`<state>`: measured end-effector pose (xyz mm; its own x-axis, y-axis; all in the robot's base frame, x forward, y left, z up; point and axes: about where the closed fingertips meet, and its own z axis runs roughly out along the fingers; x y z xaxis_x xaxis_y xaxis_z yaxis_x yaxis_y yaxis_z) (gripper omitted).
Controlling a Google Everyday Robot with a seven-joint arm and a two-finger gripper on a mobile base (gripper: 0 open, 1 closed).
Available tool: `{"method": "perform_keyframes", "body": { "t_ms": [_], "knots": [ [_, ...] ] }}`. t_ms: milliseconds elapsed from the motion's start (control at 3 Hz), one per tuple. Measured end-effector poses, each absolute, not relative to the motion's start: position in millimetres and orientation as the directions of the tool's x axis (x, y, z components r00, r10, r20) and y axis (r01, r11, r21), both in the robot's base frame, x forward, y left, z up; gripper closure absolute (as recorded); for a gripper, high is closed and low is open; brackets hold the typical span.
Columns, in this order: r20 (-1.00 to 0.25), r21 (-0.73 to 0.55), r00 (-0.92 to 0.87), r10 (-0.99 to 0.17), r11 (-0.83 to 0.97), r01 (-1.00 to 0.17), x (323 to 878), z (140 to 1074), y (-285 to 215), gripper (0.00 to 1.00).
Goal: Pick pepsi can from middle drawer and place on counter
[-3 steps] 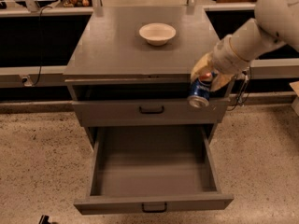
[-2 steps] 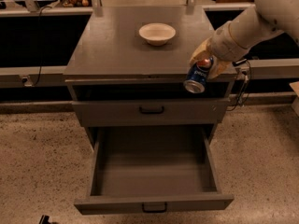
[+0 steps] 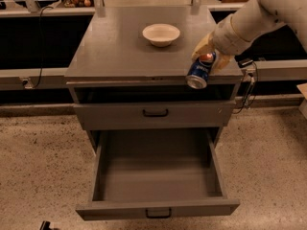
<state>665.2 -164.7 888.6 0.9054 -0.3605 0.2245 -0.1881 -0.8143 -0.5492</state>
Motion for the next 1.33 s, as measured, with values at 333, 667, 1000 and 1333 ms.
{"method": "perform_keyframes", "body": {
  "t_ms": [333,667,1000,1333],
  "knots": [
    [0.199,-0.540,0.900,-0.387,-0.810,-0.229,697,894,-168,1.00],
    [0.180,-0.543,0.880,-0.440,-0.790,-0.284,727,901,-171,1.00],
    [0.188,-0.542,0.859,-0.477,-0.780,-0.314,749,907,-172,1.00],
    [0.186,-0.522,0.852,-0.490,-0.784,-0.337,762,899,-170,0.82]
  ]
}}
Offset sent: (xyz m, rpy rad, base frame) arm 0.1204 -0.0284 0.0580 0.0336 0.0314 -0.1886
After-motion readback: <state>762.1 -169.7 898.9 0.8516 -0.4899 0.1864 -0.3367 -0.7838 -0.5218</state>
